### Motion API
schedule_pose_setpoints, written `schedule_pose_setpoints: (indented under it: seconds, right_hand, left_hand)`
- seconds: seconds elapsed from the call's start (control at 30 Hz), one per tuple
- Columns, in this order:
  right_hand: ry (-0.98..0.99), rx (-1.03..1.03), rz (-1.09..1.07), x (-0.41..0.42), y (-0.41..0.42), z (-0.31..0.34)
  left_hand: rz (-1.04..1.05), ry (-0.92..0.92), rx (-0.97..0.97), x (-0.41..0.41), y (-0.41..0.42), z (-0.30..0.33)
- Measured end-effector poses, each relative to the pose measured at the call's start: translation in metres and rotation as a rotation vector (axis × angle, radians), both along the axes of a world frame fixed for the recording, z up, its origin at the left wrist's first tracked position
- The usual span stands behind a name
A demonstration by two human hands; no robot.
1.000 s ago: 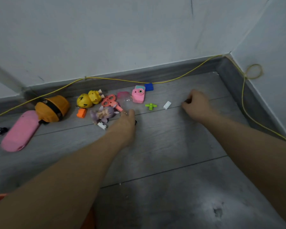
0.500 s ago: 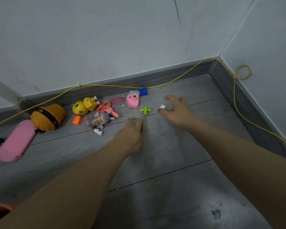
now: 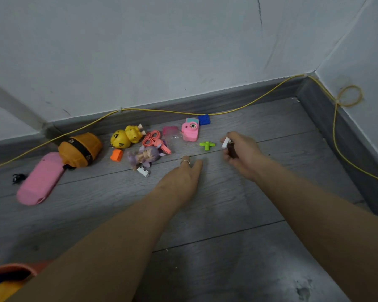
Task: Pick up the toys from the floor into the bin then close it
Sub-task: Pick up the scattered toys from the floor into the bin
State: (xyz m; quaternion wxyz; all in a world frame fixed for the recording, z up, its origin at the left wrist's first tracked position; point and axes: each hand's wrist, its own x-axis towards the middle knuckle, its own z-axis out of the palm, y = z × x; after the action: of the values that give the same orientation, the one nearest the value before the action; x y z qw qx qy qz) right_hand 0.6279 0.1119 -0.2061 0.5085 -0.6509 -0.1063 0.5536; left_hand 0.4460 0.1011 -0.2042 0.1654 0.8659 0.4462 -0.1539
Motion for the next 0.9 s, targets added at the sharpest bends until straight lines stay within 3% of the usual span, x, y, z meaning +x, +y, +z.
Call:
schedule_pose_setpoints:
  seconds: [0.03,0.1,0.27,0.33,0.47,0.6,0.73,0.9]
  right_hand:
    - [0.261,0.022,-0.057,-0.001,-0.001,0.005]
    - [0.537,0.058,-0.096,-0.001,-0.004,0.012]
    - [0.568,0.069,-0.130,-0.007,-0.002,0.021]
    - [0.406,0.045,-0.022,-0.011,0.000,0.022]
    - [-0.368,-0.062,0.243,-0.017,0.006,0.014]
    - [-0.928,0.030,0.490,-0.020,0.011,0.003]
    - [-1.114,0.126,0.660,-0.028,0.005,-0.008]
    - [-1.303,0.152,0.795,-0.032,0.005,-0.014]
  left_hand:
    - [0.048,-0.032,-0.016,-0.001,0.001,0.001]
    - [0.196,-0.165,-0.064,-0.005,0.003,0.004]
    - [0.716,-0.440,-0.188,-0.020,0.020,0.011]
    - [0.856,-0.519,-0.243,-0.025,0.026,0.016]
    - [0.874,-0.465,-0.371,-0.027,0.028,0.026]
    - [0.773,-0.300,-0.214,-0.037,0.035,0.030]
    - [0.603,-0.245,0.124,-0.060,0.046,0.034]
    - [0.513,-0.031,0.079,-0.076,0.051,0.039]
